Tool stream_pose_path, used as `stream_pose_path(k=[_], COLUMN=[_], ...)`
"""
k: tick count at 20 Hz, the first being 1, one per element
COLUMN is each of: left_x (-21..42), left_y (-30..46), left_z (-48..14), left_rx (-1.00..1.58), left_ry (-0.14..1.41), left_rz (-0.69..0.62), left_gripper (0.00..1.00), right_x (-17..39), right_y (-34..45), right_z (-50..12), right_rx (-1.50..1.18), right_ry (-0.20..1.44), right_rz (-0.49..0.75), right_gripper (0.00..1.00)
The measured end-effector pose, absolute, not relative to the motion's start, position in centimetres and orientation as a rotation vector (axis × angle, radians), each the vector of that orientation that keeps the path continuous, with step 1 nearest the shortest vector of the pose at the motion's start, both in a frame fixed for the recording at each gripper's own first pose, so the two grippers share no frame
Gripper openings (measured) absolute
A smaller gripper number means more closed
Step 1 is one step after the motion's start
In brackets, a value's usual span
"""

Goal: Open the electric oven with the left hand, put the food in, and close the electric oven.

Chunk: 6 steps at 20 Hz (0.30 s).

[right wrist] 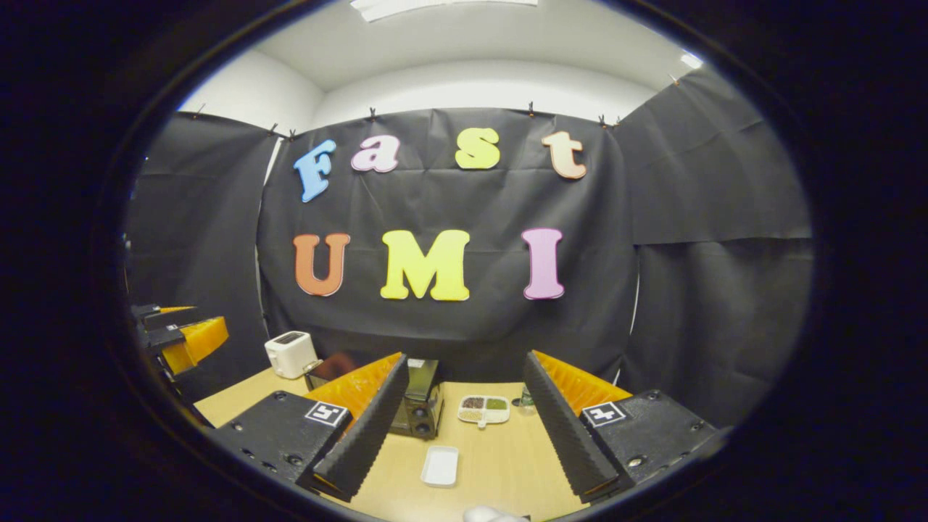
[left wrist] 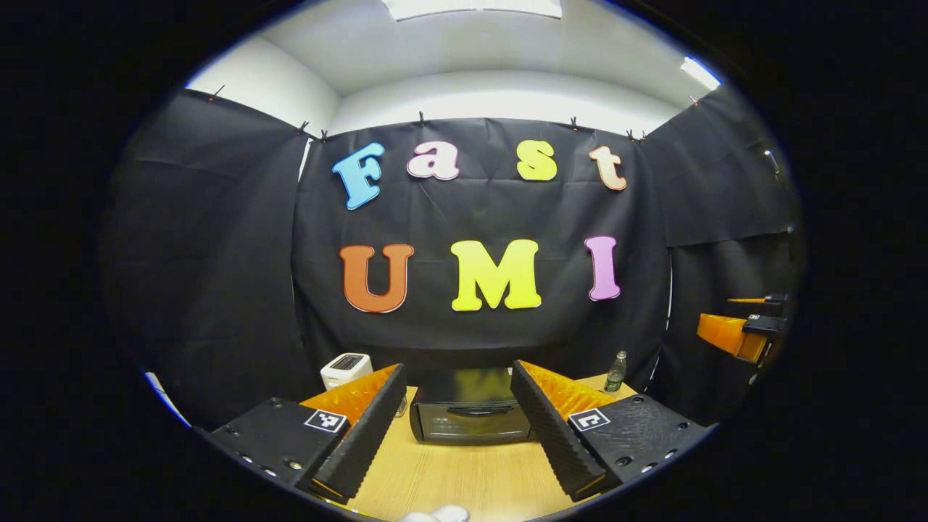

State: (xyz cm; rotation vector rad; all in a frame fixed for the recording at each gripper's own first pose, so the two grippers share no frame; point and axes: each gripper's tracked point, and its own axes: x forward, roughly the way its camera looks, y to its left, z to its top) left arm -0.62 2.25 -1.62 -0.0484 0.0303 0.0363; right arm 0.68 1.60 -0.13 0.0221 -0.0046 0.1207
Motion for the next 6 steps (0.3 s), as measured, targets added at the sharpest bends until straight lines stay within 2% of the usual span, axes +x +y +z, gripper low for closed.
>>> stream_pose_path(k=[6], left_x=[-1.73], left_y=[2.64], left_z=[-0.89], left_rx=[-0.048], left_ry=[0.023], left_rz=[0.036], left_gripper=[0.95], right_x=[-0.22], right_y=[1.93], right_z=[0.34], right_rx=[0.031], right_ry=[-0.018], right_rz=[0.117], right_gripper=[1.0])
